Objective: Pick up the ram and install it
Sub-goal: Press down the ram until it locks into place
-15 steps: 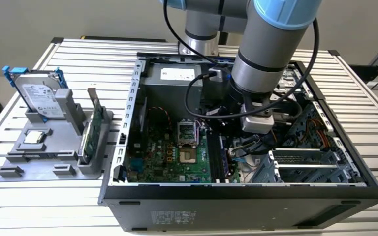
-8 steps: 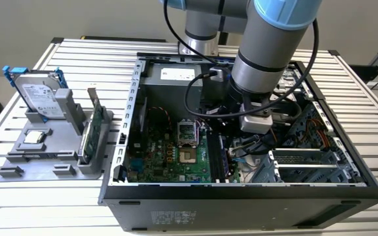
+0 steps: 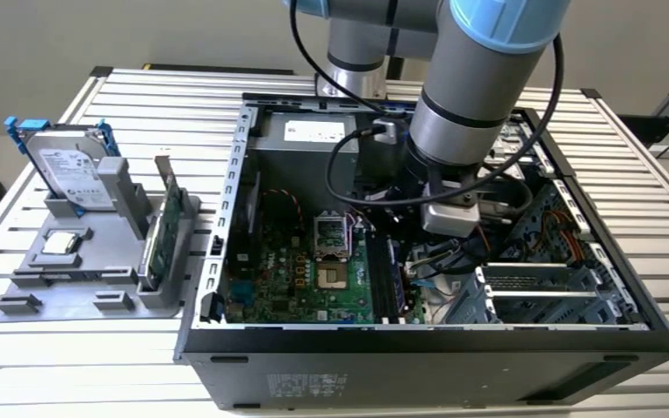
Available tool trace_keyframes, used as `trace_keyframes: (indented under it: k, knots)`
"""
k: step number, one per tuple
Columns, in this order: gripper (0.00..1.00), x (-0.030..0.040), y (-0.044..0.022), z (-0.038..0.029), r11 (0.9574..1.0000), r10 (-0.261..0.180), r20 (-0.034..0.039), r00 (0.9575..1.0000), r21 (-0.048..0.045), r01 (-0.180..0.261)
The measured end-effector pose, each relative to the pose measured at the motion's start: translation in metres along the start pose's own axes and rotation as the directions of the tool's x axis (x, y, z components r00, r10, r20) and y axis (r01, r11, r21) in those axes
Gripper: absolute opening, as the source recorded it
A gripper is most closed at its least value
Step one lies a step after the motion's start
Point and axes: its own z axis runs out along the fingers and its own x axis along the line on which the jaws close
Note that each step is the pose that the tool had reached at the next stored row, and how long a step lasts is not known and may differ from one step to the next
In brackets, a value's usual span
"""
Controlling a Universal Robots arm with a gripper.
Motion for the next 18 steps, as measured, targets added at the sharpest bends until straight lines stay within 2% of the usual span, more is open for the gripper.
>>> trace_keyframes:
  k: [9, 18]
  knots:
    - [0.00, 0.0000, 0.0000, 0.0000, 0.9991, 0.041, 0.0016, 0.9991, 0.0017, -0.041]
    - [0.00, 0.0000, 0.0000, 0.0000, 0.9964, 0.084, 0.0035, 0.9964, 0.0038, -0.084]
